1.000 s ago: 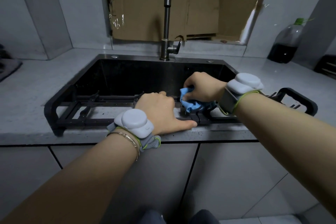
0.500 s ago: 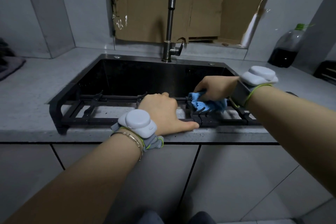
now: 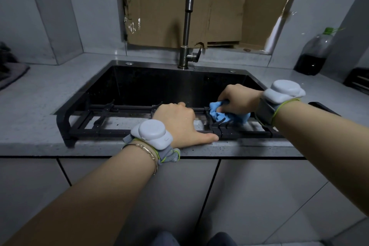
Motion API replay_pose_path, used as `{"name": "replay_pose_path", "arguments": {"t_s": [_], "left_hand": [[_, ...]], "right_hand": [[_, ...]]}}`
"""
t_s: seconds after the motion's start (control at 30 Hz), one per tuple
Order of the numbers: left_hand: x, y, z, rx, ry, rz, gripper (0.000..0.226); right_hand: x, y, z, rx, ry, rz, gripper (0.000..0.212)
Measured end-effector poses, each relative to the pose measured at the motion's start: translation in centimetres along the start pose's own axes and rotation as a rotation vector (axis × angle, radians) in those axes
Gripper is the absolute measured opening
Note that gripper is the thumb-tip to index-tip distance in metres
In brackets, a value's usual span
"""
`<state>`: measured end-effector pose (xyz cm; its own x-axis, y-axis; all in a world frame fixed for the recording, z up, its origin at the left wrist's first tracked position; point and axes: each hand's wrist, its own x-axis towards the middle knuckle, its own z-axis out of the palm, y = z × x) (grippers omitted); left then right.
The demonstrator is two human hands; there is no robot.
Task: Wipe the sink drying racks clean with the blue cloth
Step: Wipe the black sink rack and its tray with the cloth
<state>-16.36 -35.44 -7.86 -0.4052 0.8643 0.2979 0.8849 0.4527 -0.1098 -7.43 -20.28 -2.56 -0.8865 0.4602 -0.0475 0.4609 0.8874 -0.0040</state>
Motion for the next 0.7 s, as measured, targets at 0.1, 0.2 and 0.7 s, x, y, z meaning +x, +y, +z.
{"name": "replay_pose_path", "arguments": {"t_s": [0.1, 0.2, 0.7], "left_hand": [[-0.1, 0.0, 0.1, -0.006, 0.003, -0.001, 0.072], [-0.1, 0.0, 0.0, -0.006, 0.006, -0.002, 0.071], [-0.1, 0.1, -0.2, 0.021, -0.015, -0.009, 0.07]], "right_hand": [[-0.6, 0.2, -0.2, -0.067, 0.071, -0.01, 0.015], [-1.1, 0.5, -0.6, -0.123, 0.065, 0.013, 0.015], [-0.7, -1.5, 1.2, 0.204, 0.162, -0.013, 0.019]]}}
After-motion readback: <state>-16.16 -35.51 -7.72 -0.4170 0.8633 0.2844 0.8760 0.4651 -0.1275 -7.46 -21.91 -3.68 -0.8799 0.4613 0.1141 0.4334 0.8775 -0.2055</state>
